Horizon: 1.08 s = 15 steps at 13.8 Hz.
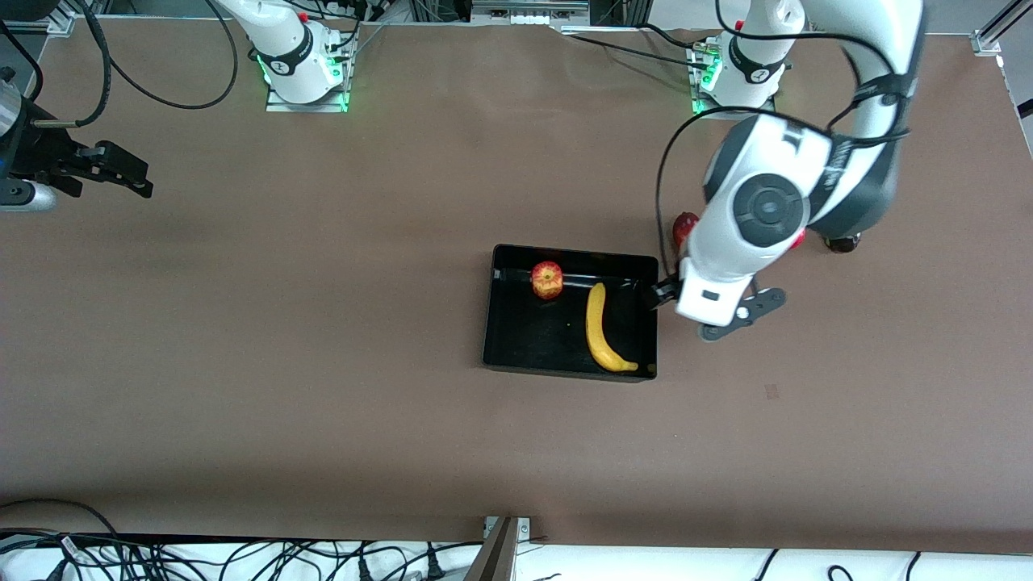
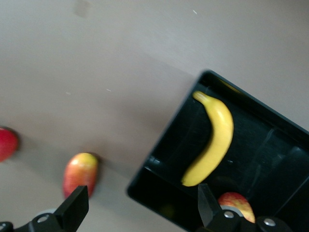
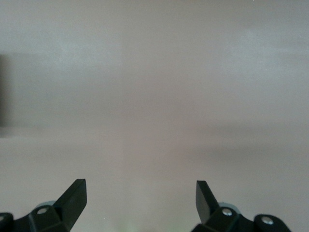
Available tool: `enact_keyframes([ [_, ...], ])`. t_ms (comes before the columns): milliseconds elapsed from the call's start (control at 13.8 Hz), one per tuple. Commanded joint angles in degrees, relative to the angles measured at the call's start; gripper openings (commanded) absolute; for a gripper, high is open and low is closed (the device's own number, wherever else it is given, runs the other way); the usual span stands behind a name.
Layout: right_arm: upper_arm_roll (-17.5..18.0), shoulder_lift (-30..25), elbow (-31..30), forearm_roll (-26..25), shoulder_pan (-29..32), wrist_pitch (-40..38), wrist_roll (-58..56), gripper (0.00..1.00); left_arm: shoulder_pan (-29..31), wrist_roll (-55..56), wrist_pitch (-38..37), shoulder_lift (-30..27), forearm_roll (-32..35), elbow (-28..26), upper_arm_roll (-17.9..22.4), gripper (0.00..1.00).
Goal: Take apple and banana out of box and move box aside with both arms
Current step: 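Reach the left gripper into the black tray over the apple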
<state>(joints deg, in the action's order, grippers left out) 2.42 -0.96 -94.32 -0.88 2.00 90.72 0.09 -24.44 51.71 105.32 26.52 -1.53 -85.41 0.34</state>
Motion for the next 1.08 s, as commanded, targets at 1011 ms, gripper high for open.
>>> enact_keyframes([
  [1011,0.22,0.35,1.16,0.09,0.03,-0.9,0.52,1.0,-12.38,1.11,21.06,16.28,-3.22,-0.02,-3.94,1.0],
])
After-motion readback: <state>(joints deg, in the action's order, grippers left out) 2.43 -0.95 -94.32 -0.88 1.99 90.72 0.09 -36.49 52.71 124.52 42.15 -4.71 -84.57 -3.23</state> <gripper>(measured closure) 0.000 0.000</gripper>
